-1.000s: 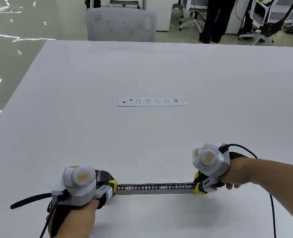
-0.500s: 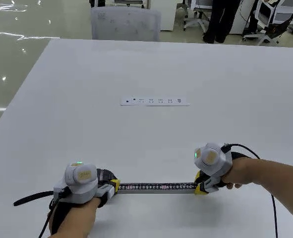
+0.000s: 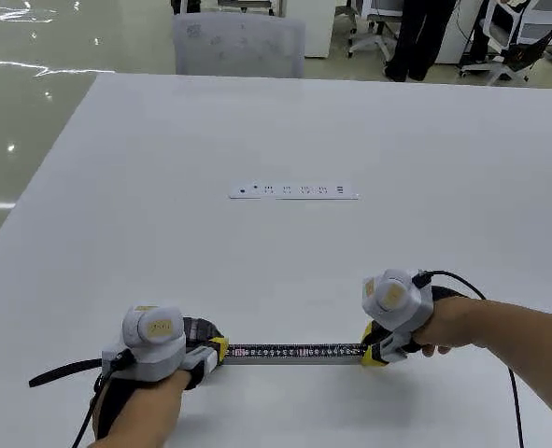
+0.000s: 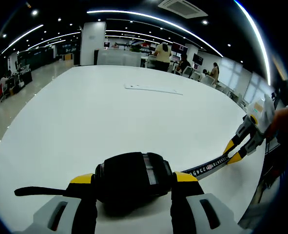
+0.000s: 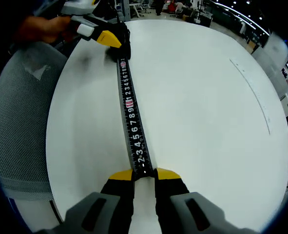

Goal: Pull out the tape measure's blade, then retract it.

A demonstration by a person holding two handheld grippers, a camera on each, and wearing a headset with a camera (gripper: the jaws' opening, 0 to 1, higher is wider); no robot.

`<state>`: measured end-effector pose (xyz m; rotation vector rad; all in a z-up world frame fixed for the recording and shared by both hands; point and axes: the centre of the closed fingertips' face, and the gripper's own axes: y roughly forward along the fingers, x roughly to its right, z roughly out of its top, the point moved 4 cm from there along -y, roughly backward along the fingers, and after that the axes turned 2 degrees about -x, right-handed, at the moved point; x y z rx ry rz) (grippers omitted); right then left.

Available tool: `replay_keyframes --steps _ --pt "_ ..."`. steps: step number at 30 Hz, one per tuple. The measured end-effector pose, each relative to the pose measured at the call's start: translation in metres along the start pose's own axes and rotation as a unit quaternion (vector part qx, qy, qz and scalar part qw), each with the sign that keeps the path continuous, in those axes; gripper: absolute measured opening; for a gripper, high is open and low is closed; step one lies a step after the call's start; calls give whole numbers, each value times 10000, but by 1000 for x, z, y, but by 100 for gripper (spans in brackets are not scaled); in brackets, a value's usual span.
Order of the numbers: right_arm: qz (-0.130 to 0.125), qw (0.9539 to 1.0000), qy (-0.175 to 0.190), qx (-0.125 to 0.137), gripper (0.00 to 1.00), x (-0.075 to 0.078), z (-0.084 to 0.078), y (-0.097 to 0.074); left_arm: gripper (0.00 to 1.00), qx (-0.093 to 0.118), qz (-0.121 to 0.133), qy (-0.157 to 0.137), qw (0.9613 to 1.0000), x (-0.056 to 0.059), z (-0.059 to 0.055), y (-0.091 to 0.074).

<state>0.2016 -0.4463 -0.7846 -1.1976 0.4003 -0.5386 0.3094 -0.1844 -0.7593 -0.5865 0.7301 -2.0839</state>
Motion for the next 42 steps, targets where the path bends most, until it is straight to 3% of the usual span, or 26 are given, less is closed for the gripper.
replay_keyframes --steps 20,32,42 --pt "7 10000 44 -20 14 -2 9 3 58 -36 -4 9 10000 0 0 0" --pt "39 9999 8 159 14 -8 32 11 57 -74 -34 -33 10000 0 0 0" --pt "29 9998 86 198 14 -9 38 15 57 -82 -38 -43 9999 0 0 0"
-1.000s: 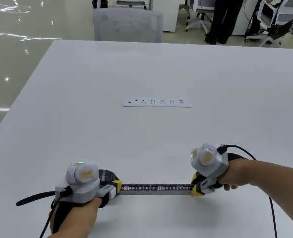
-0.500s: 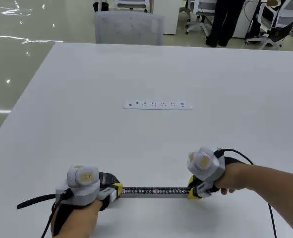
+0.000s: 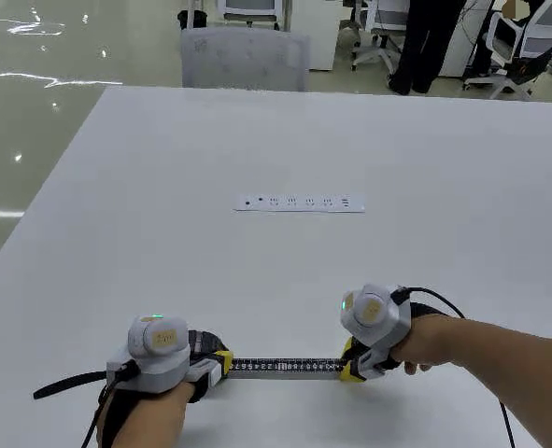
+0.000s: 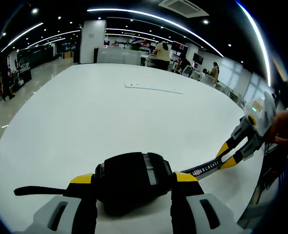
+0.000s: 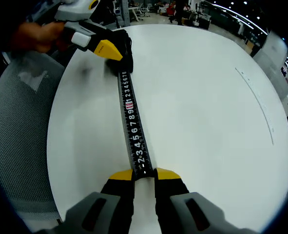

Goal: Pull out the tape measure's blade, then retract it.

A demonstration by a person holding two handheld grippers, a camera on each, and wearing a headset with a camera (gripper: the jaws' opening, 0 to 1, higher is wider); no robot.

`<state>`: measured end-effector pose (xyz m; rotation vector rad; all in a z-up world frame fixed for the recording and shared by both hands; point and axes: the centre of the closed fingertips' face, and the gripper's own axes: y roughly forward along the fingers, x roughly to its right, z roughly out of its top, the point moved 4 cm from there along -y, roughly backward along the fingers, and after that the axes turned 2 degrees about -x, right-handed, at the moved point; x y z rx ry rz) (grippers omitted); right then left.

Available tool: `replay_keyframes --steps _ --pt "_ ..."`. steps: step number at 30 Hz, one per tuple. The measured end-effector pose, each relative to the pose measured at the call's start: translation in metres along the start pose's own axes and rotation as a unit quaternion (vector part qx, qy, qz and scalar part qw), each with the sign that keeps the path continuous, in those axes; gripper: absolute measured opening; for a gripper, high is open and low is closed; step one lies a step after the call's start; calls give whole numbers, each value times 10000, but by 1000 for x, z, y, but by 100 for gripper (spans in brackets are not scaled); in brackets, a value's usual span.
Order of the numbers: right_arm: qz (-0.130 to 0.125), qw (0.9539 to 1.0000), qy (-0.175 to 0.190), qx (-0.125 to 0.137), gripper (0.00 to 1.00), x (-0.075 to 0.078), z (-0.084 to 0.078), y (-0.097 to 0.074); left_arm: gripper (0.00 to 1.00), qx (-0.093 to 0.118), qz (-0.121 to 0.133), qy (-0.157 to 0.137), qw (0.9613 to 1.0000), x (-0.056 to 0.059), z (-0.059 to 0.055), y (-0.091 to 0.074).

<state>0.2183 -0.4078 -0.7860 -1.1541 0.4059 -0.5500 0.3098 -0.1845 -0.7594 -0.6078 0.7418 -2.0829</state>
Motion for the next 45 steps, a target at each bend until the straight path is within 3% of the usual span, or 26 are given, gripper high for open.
replay_keyframes --steps 45 --pt "-49 9999 9 104 13 -5 30 12 57 -16 9 -59 10000 0 1 1"
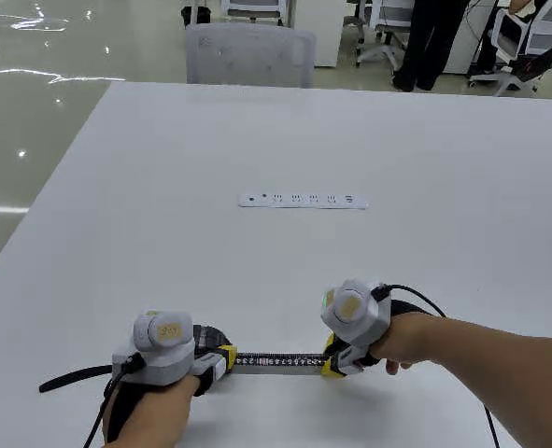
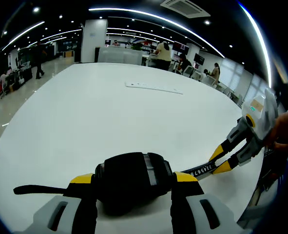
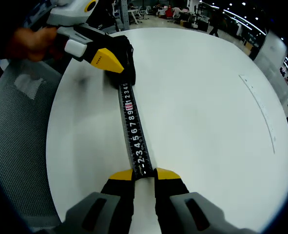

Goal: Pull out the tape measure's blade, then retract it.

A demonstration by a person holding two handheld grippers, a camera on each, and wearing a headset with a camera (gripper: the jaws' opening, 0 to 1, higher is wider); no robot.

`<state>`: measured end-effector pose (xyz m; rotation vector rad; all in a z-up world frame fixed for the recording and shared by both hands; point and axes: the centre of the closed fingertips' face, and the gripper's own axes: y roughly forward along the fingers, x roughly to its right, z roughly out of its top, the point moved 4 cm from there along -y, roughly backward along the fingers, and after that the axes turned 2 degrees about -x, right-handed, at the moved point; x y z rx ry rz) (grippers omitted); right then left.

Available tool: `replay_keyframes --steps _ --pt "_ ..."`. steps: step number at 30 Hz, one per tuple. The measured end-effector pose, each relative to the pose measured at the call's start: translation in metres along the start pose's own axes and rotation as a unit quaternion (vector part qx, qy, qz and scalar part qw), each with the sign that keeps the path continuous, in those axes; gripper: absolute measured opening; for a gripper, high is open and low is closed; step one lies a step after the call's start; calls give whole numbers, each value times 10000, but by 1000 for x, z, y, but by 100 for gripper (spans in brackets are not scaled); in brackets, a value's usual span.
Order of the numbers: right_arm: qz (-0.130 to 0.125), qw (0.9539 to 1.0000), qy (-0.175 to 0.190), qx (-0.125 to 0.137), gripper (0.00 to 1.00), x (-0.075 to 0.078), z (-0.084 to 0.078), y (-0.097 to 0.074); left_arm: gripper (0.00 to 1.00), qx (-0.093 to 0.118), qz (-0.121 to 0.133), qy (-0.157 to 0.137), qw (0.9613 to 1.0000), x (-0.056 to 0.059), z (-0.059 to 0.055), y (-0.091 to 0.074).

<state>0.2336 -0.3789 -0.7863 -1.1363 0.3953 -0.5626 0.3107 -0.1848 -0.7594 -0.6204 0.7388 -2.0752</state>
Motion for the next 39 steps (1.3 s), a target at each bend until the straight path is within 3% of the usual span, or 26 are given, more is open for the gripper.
replay_keyframes --steps 23,39 --pt "41 9999 -111 25 14 -4 20 9 57 -10 -1 -37 10000 -1 0 -1" --pt "53 9999 64 75 14 -5 31 14 58 -30 -4 -52 10000 -1 0 -1"
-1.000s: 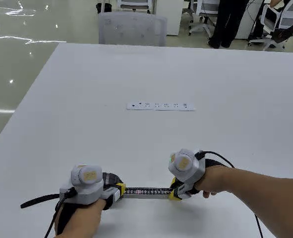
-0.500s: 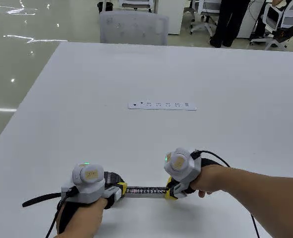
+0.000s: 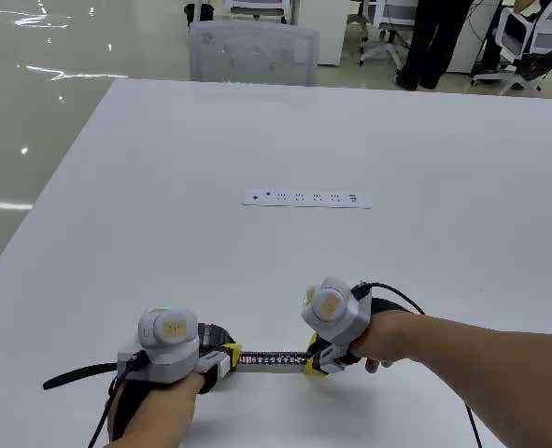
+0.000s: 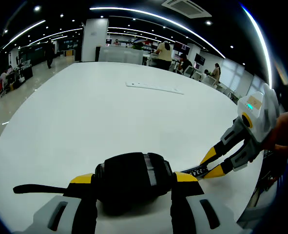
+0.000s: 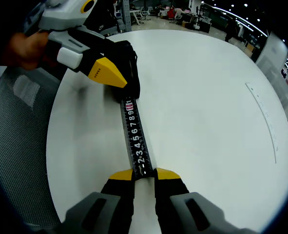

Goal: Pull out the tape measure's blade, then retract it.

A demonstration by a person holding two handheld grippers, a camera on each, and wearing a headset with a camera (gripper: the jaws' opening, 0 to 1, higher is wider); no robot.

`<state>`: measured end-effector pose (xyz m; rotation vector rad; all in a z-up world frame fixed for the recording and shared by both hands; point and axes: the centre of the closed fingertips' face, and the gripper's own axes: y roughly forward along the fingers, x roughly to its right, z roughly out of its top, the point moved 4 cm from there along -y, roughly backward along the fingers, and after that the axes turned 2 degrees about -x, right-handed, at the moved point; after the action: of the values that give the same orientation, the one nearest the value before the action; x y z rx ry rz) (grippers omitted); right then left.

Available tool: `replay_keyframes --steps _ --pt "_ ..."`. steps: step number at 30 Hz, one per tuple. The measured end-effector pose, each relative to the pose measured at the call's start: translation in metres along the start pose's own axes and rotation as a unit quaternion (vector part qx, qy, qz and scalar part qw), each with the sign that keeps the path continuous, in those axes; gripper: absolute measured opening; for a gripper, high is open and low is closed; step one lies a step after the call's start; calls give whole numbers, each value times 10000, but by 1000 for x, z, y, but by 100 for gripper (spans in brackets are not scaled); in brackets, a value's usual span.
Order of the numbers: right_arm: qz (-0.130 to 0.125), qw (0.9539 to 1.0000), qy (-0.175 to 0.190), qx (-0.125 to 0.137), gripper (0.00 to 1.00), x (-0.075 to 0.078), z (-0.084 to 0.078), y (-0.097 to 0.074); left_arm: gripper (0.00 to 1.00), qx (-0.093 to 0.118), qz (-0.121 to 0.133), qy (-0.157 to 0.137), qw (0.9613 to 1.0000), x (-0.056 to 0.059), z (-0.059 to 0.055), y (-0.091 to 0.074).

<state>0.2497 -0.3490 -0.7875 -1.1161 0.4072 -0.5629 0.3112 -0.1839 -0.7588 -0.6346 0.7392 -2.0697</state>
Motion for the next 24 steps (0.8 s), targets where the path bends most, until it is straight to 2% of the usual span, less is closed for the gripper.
replay_keyframes --steps 3,7,24 --pt "6 9999 78 95 13 -1 3 0 58 -7 13 -23 10000 0 0 0" --pt "5 10000 -9 79 13 -2 7 2 58 -16 34 -38 10000 0 0 0" --pt "13 9998 8 179 13 -4 21 10 57 -79 -16 -42 10000 0 0 0"
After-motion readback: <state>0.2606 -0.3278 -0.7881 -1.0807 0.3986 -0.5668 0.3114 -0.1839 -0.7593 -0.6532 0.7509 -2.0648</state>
